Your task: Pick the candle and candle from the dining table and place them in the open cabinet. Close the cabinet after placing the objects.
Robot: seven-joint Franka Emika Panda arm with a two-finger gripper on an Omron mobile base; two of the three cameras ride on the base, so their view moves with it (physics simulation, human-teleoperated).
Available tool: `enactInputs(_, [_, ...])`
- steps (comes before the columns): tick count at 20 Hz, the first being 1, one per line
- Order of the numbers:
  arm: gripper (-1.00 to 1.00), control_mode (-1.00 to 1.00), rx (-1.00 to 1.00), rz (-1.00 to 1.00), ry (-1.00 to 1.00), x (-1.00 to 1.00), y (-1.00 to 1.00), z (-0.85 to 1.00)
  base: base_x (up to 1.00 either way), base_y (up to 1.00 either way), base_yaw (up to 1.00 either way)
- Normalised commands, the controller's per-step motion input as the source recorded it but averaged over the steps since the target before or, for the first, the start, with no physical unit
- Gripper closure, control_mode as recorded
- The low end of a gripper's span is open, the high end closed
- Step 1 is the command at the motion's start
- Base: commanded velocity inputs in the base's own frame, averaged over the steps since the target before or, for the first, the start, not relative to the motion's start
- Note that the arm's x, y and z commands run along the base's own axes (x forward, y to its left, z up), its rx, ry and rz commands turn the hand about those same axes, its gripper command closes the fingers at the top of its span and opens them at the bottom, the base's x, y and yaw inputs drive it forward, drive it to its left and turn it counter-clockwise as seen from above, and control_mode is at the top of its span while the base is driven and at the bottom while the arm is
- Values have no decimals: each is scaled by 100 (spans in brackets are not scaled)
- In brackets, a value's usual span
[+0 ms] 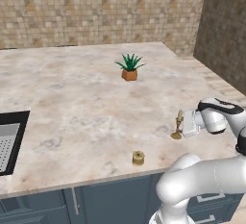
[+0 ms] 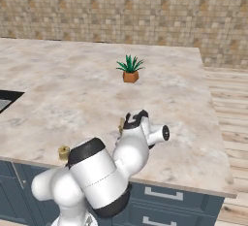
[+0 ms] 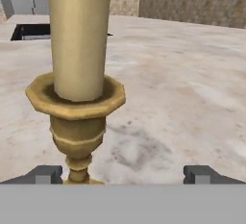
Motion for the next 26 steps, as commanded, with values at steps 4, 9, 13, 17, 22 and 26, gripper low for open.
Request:
enactInputs(4, [-100, -100, 3, 0, -2, -7, 23, 0, 0, 0, 0])
enactInputs(9, [-100, -100, 10, 0, 0, -2, 22, 0, 0, 0, 0])
enactInputs(13, [-100, -100, 11, 0, 0, 0, 14, 0, 0, 0, 0])
enactInputs(17, [100, -100, 7, 0, 0, 1, 10, 0, 0, 0, 0])
enactInputs(22, [100, -100, 2, 0, -1, -3, 7, 2, 0, 0, 0])
enactInputs(26, [100, -100, 0, 0, -7, -25, 0, 16, 0, 0, 0])
